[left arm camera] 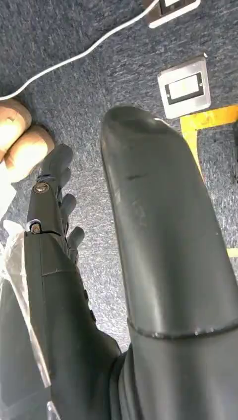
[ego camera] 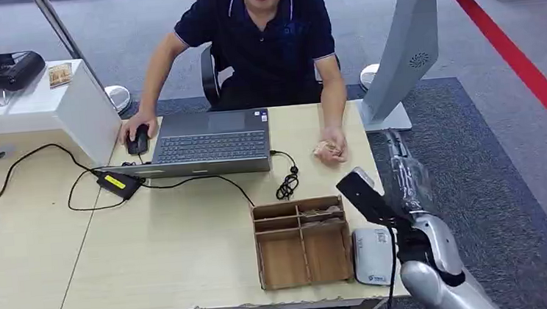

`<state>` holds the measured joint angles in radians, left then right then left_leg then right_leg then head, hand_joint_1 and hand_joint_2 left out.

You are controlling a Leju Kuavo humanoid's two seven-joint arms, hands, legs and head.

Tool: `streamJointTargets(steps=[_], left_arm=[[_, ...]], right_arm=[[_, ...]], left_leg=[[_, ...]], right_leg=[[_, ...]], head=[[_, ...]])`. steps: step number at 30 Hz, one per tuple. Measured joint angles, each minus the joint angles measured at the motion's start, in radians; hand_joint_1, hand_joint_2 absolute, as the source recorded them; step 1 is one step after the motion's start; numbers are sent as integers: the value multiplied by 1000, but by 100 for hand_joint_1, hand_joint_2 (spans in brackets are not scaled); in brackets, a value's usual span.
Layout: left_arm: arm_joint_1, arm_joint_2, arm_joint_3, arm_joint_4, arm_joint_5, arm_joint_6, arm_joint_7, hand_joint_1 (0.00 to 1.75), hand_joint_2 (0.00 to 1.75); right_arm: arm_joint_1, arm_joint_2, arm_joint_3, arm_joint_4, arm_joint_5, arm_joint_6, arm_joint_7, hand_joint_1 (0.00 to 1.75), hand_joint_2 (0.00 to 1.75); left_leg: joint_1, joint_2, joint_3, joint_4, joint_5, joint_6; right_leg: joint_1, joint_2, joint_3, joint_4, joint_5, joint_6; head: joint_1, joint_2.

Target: Pass the card to the sensor for recognition and then transmit it.

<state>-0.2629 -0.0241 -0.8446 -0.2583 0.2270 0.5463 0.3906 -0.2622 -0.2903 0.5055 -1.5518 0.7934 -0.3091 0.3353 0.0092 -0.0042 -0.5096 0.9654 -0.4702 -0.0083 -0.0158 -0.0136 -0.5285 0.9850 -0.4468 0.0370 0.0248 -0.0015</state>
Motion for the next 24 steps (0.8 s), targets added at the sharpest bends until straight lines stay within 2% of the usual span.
streamJointTargets(steps=[8,24], left_arm=[[-1,6,0,0,0,-8,2,0,0],[-3,15,0,0,2,-11,3,0,0]], right_arm=[[-8,-58,13,-121,82,193,38,0,175],[-36,-111,79,-303,133,410,42,0,175]], left_leg=[[0,0,0,0,0,0],[0,0,0,0,0,0]], right_leg=[[0,0,0,0,0,0],[0,0,0,0,0,0]], head=[[0,0],[0,0]])
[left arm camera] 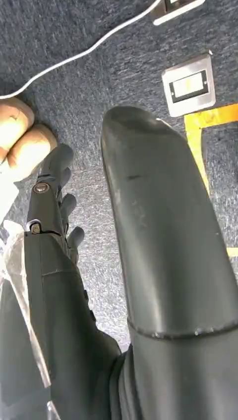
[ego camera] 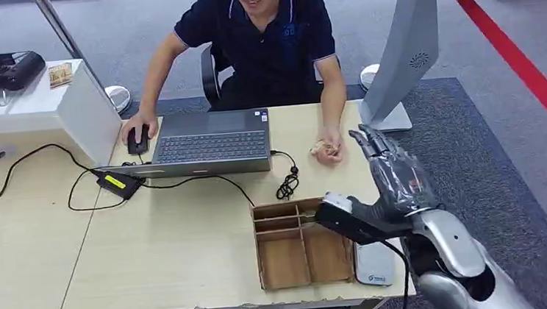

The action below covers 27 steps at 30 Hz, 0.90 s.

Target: Pass the card to the sensor for recognition and then transmit it.

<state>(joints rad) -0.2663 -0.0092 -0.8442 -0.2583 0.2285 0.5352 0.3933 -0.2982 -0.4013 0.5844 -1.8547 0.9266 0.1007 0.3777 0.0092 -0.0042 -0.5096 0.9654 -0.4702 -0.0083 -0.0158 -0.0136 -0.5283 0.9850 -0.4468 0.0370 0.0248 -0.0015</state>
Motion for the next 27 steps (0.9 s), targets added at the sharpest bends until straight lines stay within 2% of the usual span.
streamJointTargets(steps=[14,27], left_arm=[[-1,1,0,0,2,0,11,0,0],[-10,1,0,0,-5,-3,17,0,0]], right_arm=[[-10,-10,91,-72,12,81,-4,0,175],[10,14,181,-50,18,37,-27,0,175]], left_leg=[[0,0,0,0,0,0],[0,0,0,0,0,0]], right_leg=[[0,0,0,0,0,0],[0,0,0,0,0,0]], head=[[0,0],[0,0]])
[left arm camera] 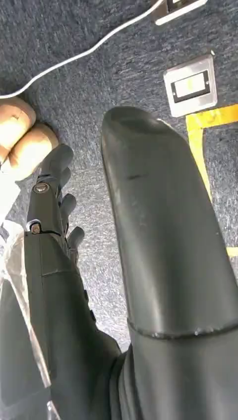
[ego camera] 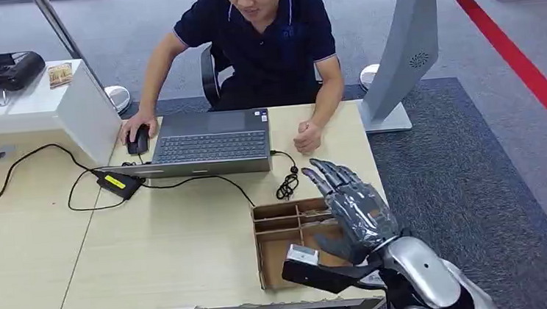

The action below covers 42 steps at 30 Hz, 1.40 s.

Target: Pass the card to the sensor for recognition and then transmit it.

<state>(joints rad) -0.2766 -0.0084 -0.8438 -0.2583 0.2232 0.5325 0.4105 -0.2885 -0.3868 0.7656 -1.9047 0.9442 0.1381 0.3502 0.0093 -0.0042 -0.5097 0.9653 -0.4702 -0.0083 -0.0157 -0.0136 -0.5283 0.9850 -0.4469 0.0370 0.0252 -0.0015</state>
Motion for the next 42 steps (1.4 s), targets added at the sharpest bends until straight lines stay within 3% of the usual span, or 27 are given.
streamJointTargets(steps=[16,30,42], left_arm=[[-7,-3,0,0,-13,-6,16,0,0],[-16,-11,-1,0,-25,-9,18,0,0],[-20,-17,-6,0,-29,-12,18,0,0]], right_arm=[[4,45,57,74,35,-56,-4,0,175],[-4,106,81,179,18,-152,-35,0,175],[-19,150,91,262,4,-174,-42,0,175]], left_leg=[[0,0,0,0,0,0],[0,0,0,0,0,0],[0,0,0,0,0,0]], right_leg=[[0,0,0,0,0,0],[0,0,0,0,0,0],[0,0,0,0,0,0]], head=[[0,0],[0,0],[0,0]])
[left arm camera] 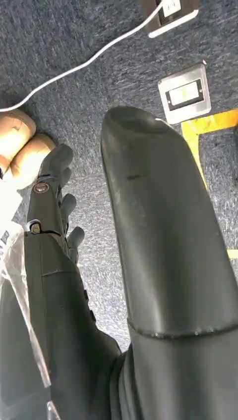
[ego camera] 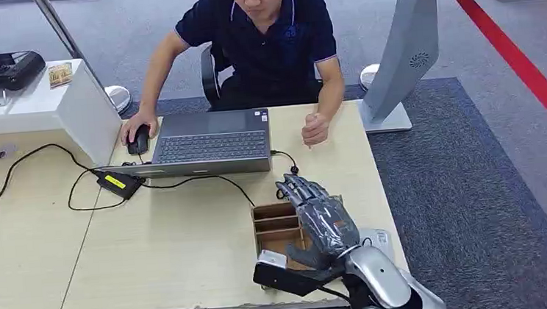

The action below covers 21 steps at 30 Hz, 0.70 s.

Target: Pass the card to the sensor for recognition and then transmit it.

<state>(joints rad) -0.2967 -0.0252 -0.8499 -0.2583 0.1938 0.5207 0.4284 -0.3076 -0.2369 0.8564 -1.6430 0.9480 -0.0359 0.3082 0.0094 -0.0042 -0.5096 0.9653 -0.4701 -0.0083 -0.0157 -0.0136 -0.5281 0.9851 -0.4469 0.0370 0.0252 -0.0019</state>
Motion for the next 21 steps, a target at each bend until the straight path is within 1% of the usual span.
streamJointTargets(steps=[21], left_arm=[[-2,-4,-15,0,-5,-8,0,0,0]], right_arm=[[-42,24,1,77,3,-12,-10,0,175]], left_leg=[[0,0,0,0,0,0]], right_leg=[[0,0,0,0,0,0]], head=[[0,0]])
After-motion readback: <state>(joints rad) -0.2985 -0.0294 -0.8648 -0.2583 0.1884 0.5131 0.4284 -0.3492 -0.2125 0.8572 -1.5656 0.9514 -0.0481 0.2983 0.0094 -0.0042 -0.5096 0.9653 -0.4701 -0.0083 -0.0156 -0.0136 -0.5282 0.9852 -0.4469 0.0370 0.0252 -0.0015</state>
